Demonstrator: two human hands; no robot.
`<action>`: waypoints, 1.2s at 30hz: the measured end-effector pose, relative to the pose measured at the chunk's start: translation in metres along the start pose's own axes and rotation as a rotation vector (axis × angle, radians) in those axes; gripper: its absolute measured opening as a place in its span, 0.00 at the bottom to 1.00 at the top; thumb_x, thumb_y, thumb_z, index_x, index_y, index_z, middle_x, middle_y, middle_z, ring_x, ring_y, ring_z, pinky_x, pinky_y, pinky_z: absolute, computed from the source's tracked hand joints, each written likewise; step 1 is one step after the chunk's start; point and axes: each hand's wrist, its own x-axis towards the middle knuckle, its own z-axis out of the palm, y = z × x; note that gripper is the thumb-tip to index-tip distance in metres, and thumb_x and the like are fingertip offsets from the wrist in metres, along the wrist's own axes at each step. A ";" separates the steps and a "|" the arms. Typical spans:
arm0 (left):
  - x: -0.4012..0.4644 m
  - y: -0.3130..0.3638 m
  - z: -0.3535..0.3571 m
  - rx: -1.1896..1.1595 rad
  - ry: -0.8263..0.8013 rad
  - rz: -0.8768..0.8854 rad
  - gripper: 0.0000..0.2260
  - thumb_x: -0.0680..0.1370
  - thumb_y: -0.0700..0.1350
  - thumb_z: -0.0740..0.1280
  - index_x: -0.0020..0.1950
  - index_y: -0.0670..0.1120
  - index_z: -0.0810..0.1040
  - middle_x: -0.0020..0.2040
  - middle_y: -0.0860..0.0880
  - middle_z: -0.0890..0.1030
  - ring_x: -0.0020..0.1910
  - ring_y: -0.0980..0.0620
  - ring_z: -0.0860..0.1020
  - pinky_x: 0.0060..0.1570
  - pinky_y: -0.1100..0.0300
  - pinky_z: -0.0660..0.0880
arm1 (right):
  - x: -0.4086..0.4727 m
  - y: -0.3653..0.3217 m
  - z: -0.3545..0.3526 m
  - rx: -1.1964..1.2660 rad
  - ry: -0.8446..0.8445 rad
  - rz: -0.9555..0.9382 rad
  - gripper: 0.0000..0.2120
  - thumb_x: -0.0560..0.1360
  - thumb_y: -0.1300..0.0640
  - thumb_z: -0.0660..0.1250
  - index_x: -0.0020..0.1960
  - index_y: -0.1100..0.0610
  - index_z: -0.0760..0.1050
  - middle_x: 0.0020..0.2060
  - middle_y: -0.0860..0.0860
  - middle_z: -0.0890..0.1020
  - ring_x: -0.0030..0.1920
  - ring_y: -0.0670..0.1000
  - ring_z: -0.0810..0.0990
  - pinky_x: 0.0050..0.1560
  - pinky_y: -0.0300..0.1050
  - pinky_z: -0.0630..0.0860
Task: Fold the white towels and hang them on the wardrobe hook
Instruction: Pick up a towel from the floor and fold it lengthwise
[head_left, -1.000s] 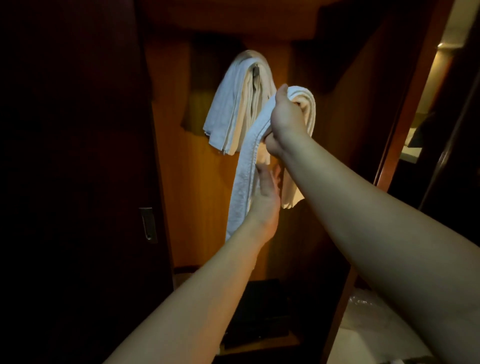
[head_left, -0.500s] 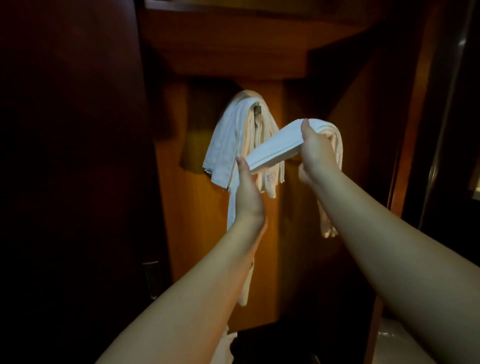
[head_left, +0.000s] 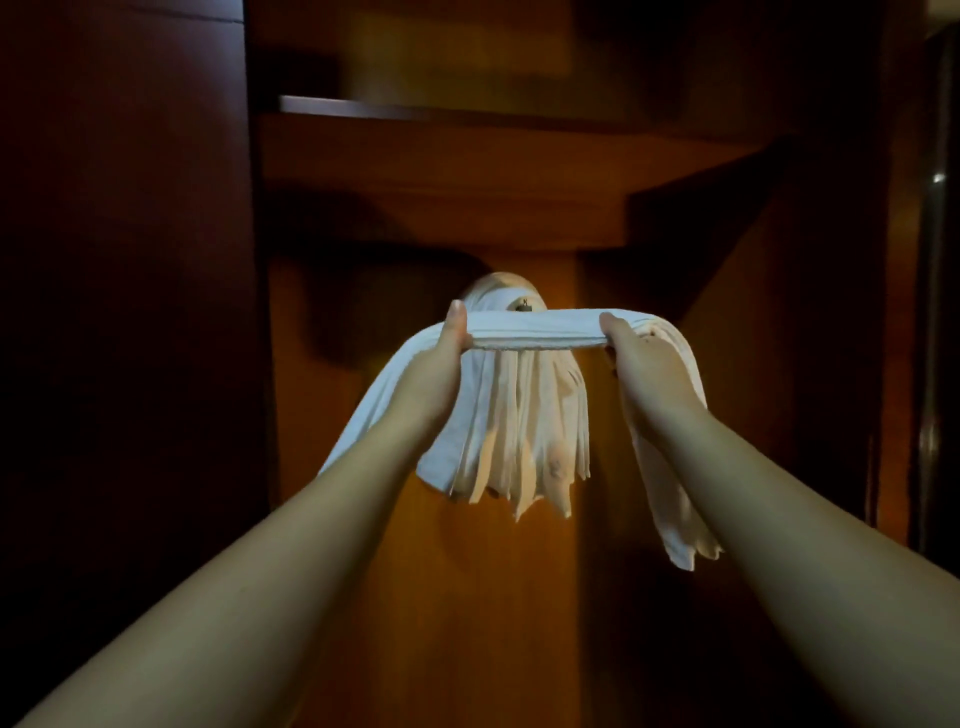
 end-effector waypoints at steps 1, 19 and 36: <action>0.020 -0.002 -0.002 -0.003 0.000 0.018 0.48 0.60 0.85 0.56 0.67 0.53 0.78 0.69 0.46 0.77 0.69 0.47 0.74 0.72 0.43 0.66 | 0.015 -0.001 0.003 -0.005 -0.024 -0.018 0.24 0.79 0.37 0.60 0.62 0.54 0.78 0.53 0.50 0.82 0.54 0.50 0.79 0.54 0.47 0.72; 0.277 0.006 -0.025 0.471 -0.066 0.178 0.52 0.60 0.87 0.46 0.75 0.58 0.69 0.75 0.52 0.70 0.74 0.52 0.68 0.76 0.46 0.58 | 0.282 0.008 0.092 0.125 -0.282 -0.109 0.49 0.59 0.15 0.51 0.67 0.43 0.75 0.66 0.49 0.79 0.67 0.53 0.76 0.72 0.60 0.67; 0.326 -0.054 -0.012 0.300 -0.007 0.047 0.40 0.77 0.72 0.41 0.79 0.48 0.63 0.79 0.48 0.64 0.78 0.50 0.59 0.74 0.56 0.54 | 0.343 0.061 0.152 0.047 -0.268 0.103 0.44 0.76 0.25 0.43 0.58 0.58 0.81 0.49 0.63 0.85 0.55 0.65 0.83 0.63 0.62 0.76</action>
